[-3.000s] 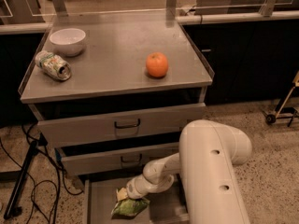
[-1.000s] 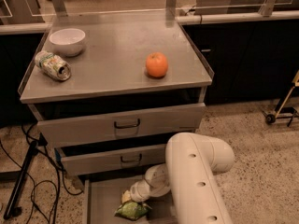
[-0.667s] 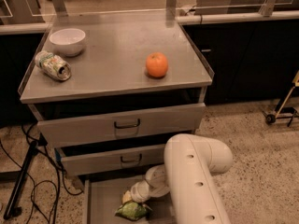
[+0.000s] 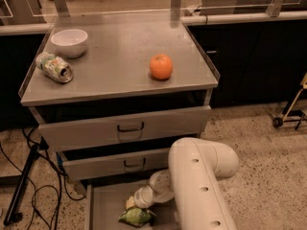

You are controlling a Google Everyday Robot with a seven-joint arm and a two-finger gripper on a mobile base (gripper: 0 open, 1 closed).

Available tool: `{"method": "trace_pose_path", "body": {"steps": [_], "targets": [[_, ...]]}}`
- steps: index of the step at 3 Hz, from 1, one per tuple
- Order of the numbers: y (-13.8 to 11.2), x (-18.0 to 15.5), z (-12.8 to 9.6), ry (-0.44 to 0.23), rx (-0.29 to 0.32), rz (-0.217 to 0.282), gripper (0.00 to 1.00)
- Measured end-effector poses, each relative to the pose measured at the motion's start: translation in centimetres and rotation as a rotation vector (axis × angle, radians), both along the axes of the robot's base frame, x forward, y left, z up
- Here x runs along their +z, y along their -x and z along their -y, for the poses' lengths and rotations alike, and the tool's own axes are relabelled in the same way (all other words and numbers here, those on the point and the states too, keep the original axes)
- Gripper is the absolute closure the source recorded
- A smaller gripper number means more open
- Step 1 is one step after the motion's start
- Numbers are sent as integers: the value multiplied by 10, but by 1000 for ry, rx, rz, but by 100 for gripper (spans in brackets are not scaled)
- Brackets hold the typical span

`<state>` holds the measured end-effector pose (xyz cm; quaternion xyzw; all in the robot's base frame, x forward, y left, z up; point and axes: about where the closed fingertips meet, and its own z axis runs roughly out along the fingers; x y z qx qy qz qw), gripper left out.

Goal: Place green jalapeno chip bag into bottom drawer

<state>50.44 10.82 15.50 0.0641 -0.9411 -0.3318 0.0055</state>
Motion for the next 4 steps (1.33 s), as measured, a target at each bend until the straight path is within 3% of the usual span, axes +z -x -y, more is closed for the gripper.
{"method": "trace_pose_path", "body": {"steps": [2, 4], "targets": [[0, 0, 0, 0, 0, 0, 5], [0, 0, 0, 0, 0, 0, 0]]}}
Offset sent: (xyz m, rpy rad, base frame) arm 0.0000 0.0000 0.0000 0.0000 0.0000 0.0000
